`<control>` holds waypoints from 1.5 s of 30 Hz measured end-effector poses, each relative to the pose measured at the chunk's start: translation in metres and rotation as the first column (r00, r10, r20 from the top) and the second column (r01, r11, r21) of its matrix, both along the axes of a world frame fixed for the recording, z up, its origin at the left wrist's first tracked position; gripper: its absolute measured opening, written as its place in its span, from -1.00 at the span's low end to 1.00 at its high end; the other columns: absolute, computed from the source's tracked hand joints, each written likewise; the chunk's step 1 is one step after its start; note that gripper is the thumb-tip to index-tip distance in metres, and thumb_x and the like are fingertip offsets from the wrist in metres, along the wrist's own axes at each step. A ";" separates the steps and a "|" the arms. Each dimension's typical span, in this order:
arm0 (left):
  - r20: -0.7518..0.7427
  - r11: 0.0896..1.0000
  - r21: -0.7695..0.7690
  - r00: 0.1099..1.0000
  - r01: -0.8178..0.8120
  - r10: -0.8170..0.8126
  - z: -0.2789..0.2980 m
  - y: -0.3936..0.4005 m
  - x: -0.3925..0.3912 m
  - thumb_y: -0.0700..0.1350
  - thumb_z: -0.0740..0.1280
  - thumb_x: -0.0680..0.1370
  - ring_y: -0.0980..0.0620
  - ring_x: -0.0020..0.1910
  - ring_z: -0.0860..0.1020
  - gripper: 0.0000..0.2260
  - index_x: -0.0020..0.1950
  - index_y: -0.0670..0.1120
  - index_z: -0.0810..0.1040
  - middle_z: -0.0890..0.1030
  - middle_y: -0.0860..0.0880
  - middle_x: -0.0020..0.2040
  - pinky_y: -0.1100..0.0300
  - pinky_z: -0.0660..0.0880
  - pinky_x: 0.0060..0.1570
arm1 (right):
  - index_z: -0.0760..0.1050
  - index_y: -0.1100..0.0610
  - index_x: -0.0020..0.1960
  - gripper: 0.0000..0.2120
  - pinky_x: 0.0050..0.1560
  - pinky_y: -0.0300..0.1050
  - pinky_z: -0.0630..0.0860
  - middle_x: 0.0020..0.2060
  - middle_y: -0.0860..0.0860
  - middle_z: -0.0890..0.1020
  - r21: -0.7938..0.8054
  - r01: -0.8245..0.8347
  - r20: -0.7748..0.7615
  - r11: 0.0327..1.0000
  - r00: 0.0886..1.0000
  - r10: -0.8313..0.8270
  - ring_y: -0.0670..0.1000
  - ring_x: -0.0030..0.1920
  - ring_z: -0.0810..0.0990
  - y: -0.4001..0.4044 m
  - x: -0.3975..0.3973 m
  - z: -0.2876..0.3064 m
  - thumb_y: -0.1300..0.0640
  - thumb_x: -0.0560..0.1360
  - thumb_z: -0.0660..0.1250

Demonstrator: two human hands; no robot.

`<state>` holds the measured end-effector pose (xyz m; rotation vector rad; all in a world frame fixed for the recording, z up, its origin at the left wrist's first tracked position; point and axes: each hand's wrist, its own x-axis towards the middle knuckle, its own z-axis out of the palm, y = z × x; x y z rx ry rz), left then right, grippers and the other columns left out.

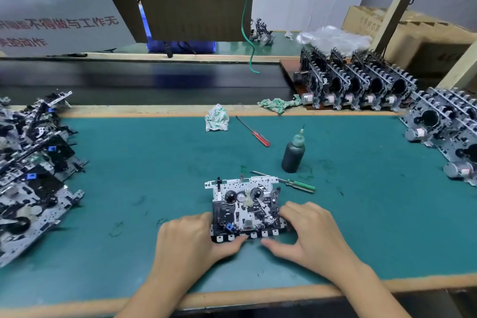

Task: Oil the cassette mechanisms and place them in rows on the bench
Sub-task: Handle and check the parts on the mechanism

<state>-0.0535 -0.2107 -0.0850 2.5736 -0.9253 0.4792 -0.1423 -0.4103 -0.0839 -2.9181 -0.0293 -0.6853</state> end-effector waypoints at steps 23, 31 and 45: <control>0.111 0.993 -0.053 0.989 0.101 -0.095 -0.004 0.000 0.006 0.41 0.23 0.29 -0.01 -0.70 0.35 -0.44 -0.54 -0.08 0.33 0.30 0.01 -0.67 0.30 0.18 -0.63 | 0.32 0.10 -0.46 -0.51 -0.30 -0.24 0.19 -0.55 -0.09 0.36 0.146 0.007 0.020 0.989 1.000 -0.010 -0.05 -0.48 0.30 -0.004 0.000 -0.011 -0.30 0.32 0.29; 0.053 0.969 -0.080 0.972 0.235 -0.231 -0.004 0.006 0.014 0.51 0.21 0.24 0.02 -0.69 0.34 -0.38 -0.52 -0.07 0.29 0.31 0.03 -0.67 0.29 0.22 -0.64 | 0.24 0.04 -0.43 -0.52 -0.30 -0.24 0.15 -0.54 -0.09 0.33 0.084 0.008 0.047 0.996 0.999 -0.012 -0.06 -0.44 0.26 -0.004 -0.001 -0.012 -0.32 0.35 0.27; 0.049 0.978 -0.085 0.981 0.192 -0.188 -0.003 0.004 0.006 0.46 0.26 0.25 0.02 -0.70 0.31 -0.44 -0.48 0.00 0.19 0.27 0.02 -0.68 0.30 0.17 -0.64 | 0.27 0.05 -0.40 -0.57 -0.33 -0.19 0.22 -0.53 -0.07 0.35 -0.019 -0.064 0.024 0.998 0.998 0.065 -0.04 -0.48 0.26 -0.014 0.001 -0.008 -0.28 0.36 0.26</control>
